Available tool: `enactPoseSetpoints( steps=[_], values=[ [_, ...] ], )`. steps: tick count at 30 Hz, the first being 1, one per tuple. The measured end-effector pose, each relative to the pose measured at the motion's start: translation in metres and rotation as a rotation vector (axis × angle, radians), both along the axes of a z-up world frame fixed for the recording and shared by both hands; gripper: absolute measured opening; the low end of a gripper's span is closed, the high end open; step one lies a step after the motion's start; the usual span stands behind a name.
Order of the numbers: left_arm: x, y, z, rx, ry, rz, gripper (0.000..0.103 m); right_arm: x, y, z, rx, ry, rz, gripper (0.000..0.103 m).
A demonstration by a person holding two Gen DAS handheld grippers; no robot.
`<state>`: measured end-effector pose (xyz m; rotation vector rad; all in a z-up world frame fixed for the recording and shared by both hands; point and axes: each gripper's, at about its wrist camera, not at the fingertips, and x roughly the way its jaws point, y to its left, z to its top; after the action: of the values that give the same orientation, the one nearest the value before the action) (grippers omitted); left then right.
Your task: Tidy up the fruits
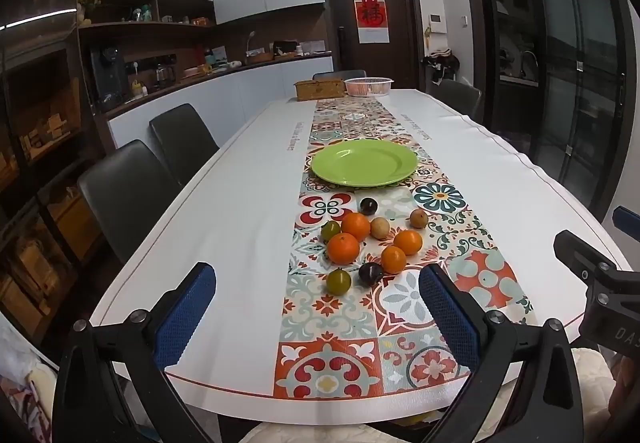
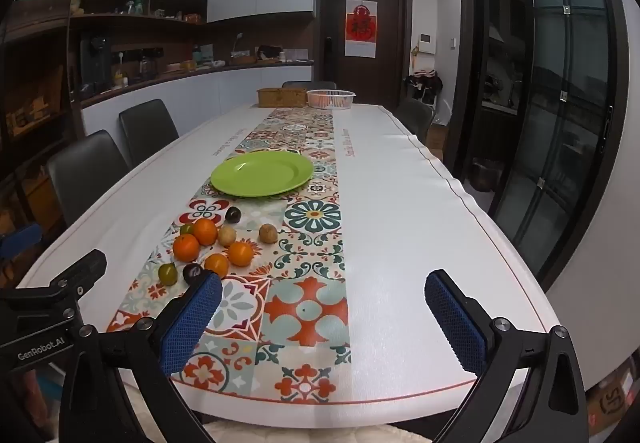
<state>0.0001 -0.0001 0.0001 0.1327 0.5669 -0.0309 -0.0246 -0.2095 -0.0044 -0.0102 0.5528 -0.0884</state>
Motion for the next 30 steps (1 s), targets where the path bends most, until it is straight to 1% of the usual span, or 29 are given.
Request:
enactPoseSetpoints(
  steps=[5, 12, 30],
  values=[
    [-0.0007, 0.0019, -0.0040, -0.010, -0.009, 0.002, 0.103, 0.0002, 0.0000, -0.0003, 0.004, 0.001, 0.001, 0.103],
    [-0.0015, 0.0014, -0.0015, -0.022, -0.010, -0.008, 0.103, 0.0006, -0.0005, -0.0007, 0.007, 0.000, 0.001, 0.103],
    [-0.0041, 0.0025, 0.0025, -0.020, -0.022, 0.004, 0.103, 0.0010, -0.0004, -0.0017, 0.009, 0.001, 0.002, 0.103]
  ],
)
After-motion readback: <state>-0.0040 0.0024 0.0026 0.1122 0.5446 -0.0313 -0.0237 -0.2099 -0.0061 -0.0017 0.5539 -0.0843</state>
